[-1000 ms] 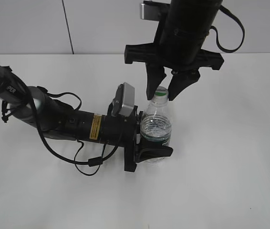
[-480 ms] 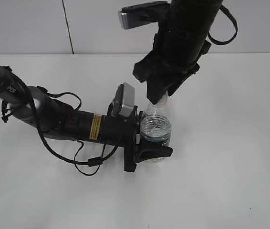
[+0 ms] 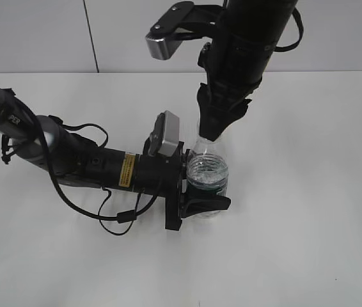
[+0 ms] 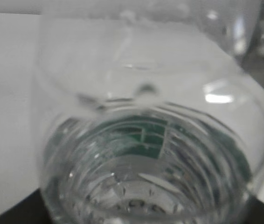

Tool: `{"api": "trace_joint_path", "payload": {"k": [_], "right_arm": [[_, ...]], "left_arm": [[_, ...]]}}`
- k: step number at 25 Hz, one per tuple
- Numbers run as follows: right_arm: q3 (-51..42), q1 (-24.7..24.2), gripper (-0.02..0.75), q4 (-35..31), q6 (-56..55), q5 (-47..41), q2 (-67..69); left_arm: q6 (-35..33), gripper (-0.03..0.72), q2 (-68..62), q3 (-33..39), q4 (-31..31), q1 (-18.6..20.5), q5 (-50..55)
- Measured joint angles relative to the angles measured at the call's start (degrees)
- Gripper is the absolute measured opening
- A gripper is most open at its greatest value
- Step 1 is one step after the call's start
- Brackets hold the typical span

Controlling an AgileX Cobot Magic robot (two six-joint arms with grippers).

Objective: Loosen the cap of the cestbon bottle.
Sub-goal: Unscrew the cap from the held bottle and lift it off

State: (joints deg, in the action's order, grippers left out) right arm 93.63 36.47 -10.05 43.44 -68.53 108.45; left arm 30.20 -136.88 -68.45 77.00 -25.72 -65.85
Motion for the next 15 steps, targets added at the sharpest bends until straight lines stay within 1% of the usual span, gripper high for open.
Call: {"api": "trace_joint_path", "payload": {"k": [6, 15], "right_arm": [[0.0, 0.0, 0.3, 0.1, 10.5, 0.3, 0.0], [0.0, 0.0, 0.298, 0.1, 22.8, 0.6, -0.1]], "left_arm": [[0.1, 0.406, 0.0, 0.0, 0.0, 0.1, -0.1], [0.1, 0.406, 0.0, 0.0, 0.0, 0.1, -0.6]]}}
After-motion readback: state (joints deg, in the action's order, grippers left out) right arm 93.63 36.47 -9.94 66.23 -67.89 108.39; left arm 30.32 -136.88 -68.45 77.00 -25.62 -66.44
